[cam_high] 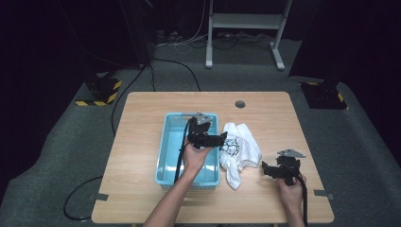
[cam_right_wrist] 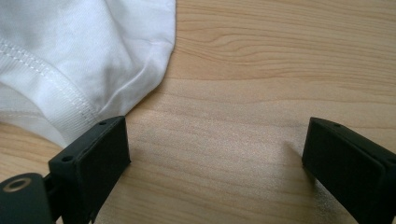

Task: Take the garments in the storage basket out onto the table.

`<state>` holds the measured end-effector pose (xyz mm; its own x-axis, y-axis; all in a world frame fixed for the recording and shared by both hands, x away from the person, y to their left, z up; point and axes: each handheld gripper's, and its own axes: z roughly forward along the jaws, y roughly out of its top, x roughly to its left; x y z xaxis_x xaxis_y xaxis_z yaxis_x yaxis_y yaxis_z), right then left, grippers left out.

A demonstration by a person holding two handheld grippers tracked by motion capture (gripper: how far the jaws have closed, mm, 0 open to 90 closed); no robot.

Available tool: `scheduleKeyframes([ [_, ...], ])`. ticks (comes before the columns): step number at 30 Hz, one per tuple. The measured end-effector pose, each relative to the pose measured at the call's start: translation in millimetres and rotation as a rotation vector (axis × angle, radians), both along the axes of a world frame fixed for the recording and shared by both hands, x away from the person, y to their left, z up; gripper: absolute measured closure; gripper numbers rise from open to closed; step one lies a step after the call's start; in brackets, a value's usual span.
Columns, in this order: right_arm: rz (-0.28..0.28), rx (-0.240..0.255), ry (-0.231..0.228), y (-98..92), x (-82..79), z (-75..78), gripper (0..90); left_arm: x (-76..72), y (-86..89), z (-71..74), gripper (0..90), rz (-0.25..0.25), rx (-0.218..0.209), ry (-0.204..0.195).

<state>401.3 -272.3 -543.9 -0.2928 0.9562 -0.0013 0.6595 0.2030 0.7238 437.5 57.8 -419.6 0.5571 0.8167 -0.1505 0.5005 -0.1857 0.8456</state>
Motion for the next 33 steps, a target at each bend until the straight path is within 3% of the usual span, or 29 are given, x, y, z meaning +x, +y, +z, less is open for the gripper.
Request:
scheduleKeyframes([
  [33, 0.0, 0.0, 0.0, 0.1, -0.1, 0.0, 7.0, -9.9, 42.7, 8.6, 13.3, 0.079, -0.038, -0.026],
])
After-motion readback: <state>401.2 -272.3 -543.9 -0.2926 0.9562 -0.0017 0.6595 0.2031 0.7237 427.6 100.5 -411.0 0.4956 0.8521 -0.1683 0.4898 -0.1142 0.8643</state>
